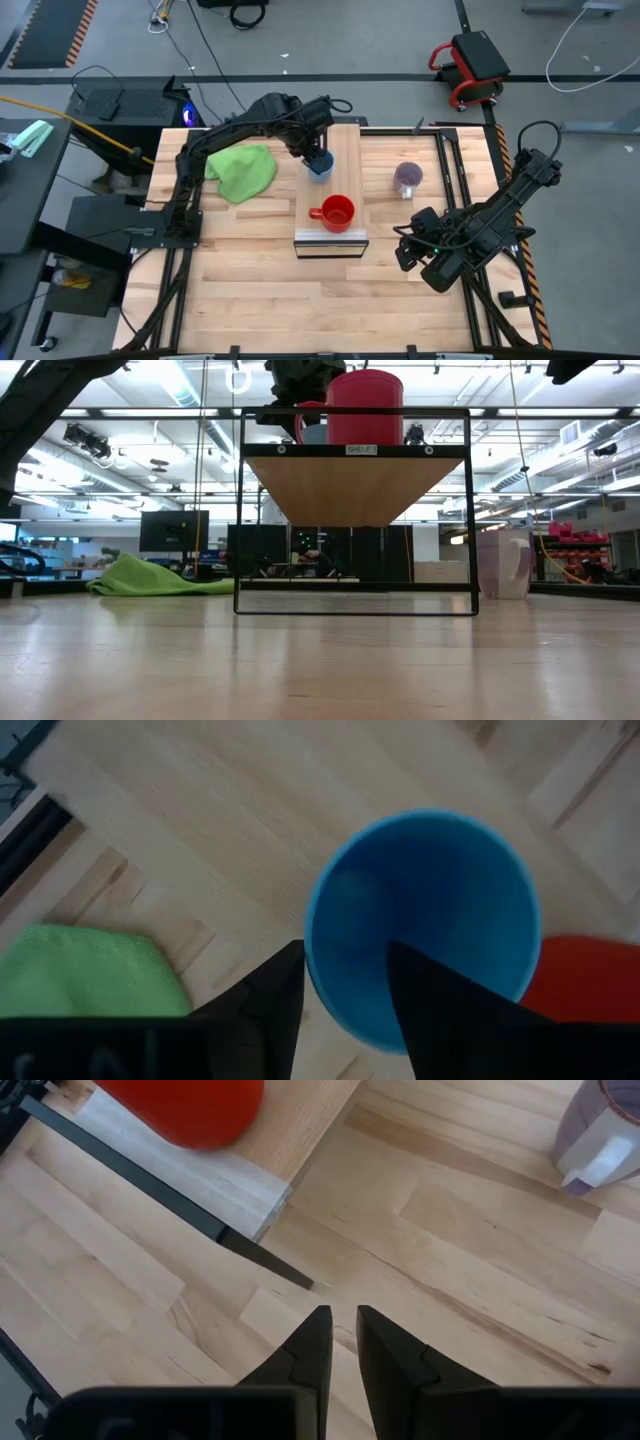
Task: Stack small to large cups/mugs on shelf
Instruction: Put the blue cup on the shelf
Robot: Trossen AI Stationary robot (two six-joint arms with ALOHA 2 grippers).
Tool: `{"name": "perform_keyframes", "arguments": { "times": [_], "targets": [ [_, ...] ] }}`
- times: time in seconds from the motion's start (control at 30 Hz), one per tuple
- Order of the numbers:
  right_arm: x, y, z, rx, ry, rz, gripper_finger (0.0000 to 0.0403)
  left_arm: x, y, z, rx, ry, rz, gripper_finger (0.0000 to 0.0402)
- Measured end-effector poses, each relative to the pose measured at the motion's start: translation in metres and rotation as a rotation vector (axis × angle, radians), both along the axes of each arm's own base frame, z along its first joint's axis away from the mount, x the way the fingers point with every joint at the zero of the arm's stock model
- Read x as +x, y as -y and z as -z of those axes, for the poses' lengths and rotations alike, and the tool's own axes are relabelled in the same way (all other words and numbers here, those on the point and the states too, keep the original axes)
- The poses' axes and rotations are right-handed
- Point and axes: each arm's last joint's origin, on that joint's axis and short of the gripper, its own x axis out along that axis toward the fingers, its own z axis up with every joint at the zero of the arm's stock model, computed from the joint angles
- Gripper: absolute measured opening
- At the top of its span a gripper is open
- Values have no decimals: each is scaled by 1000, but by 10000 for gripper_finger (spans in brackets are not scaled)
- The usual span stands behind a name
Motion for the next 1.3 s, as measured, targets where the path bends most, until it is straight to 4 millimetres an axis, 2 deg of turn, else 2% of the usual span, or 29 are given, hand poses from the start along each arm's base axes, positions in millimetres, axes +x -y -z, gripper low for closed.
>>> {"name": "perform_keyframes", "arguments": {
  "times": [0.37,0.5,0.6,0.67,0.8,0.93,1.03,1.2,1.3],
  "targets": [
    [0,0,0,-6,-4,-12,57,-23,-6,-30,36,103,-58,155],
    [0,0,0,-7,-5,-15,57,-42,-14,-44,110,97,-123,151],
    [0,0,0,-7,-5,-15,57,-55,-21,-46,133,46,-192,146],
    [0,0,0,-7,-5,-15,57,-59,-26,-43,109,17,-207,141],
    [-2,-3,0,-5,-4,-27,57,-56,-32,-29,9,3,-161,126],
    [-5,-8,0,12,11,-31,57,-55,-39,-6,-27,-89,-135,108],
    [-7,-11,0,27,21,-30,57,-63,-51,9,-77,-140,-173,90],
    [-10,-14,0,29,22,-43,57,-71,-62,29,-163,-96,-177,48],
    [-10,-14,0,24,23,-46,57,-69,-62,36,-197,38,-173,21]
  ]
}}
